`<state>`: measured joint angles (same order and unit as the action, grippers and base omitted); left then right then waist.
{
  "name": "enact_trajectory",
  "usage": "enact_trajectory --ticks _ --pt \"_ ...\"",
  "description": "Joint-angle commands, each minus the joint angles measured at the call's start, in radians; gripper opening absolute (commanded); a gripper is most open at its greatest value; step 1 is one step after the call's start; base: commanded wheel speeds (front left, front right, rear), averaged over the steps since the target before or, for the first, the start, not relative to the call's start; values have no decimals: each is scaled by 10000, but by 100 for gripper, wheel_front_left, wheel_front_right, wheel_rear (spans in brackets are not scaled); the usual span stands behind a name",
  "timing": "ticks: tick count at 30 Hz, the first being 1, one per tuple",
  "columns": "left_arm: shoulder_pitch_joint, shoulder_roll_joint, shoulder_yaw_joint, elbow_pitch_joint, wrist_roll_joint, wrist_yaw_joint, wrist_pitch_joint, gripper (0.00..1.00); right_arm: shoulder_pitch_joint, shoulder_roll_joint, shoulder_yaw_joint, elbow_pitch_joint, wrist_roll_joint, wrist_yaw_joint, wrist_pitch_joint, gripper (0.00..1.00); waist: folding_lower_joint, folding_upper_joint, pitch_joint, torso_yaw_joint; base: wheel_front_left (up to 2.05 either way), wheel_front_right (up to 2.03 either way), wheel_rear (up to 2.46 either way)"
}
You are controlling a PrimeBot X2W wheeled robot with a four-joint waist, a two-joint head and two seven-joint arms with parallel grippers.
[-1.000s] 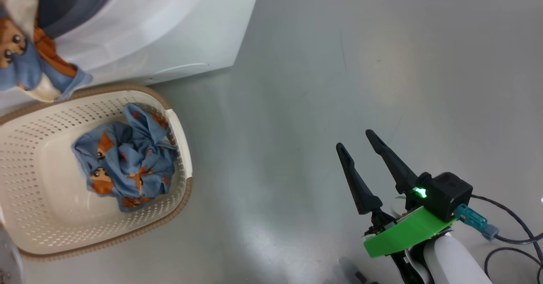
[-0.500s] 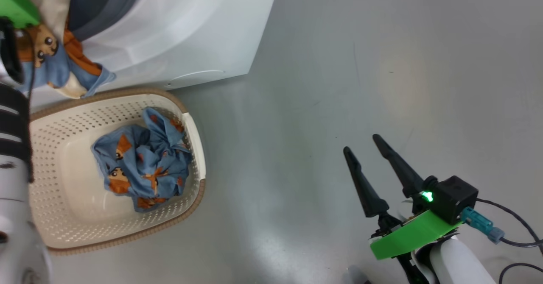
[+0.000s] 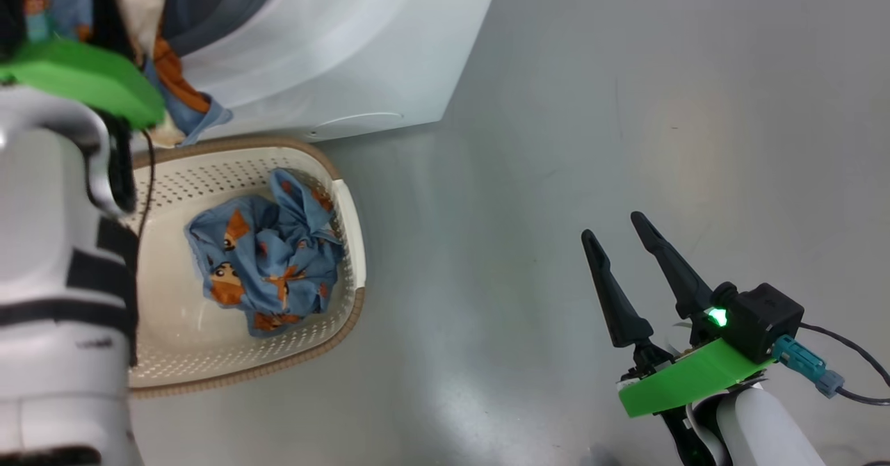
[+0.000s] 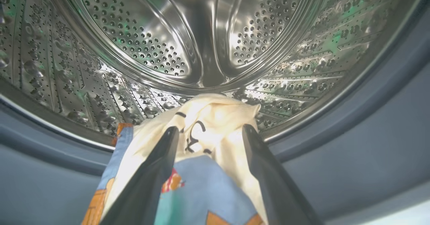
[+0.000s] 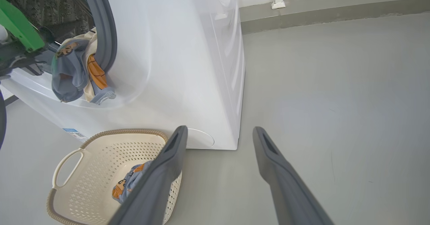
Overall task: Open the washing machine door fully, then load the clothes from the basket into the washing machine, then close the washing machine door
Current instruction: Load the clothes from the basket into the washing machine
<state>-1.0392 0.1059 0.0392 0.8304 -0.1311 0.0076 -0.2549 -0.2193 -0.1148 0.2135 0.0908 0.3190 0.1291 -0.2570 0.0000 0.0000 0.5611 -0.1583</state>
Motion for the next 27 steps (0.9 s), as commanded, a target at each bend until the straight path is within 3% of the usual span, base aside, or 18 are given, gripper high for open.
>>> enact_trajectory --ticks 1,16,27 --pt "469 296 97 -525 -96 -49 83 100 402 2 170 -253 13 16 -48 100 0 0 -22 93 0 0 0" --pt "5532 96 120 -6395 -482 36 770 100 454 -62 -165 -424 -78 16 -48 100 0 0 86 575 0 0 0" --pt "8396 -93 132 -8379 -586 425 849 100 369 -163 -326 -455 -143 16 -48 100 0 0 239 875 0 0 0"
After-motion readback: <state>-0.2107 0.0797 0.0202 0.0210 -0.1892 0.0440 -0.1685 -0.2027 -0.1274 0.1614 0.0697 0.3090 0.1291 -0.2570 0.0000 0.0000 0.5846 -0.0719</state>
